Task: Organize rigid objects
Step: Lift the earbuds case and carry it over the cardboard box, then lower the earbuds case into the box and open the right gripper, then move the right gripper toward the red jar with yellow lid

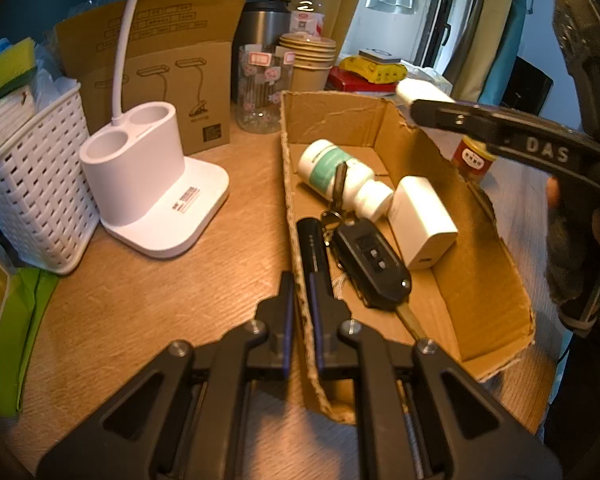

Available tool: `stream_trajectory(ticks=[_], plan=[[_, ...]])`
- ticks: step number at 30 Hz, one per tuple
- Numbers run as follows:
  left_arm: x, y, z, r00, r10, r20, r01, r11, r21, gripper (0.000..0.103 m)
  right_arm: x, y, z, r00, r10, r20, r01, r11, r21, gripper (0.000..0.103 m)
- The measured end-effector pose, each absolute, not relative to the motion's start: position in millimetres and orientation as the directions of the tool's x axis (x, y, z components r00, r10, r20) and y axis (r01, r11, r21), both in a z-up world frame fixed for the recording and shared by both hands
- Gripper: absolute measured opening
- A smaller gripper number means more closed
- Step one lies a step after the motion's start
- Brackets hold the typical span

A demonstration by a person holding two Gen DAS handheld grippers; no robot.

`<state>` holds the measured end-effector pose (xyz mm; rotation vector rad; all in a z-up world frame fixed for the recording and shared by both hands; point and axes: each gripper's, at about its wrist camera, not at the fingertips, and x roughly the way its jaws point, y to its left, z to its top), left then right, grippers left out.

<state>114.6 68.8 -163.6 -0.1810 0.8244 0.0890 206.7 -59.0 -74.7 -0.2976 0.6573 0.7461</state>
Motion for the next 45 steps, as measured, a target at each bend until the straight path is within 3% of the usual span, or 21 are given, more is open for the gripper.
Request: stream_trajectory(ticks=[25, 45], plan=[[117, 72, -164, 0.675, 0.005, -0.738, -0.146, 0.981, -0.128, 0.009, 218, -13, -111, 0.557, 0.36, -0.748, -0.719, 0.66, -0.218, 0.05], [118, 76, -167, 0.675, 0.002, -0.738, -0.148, 0.98, -0.133, 0.009, 214, -21, -96, 0.554, 0.391, -0.735, -0.709, 0.684, -0.171, 0.051]])
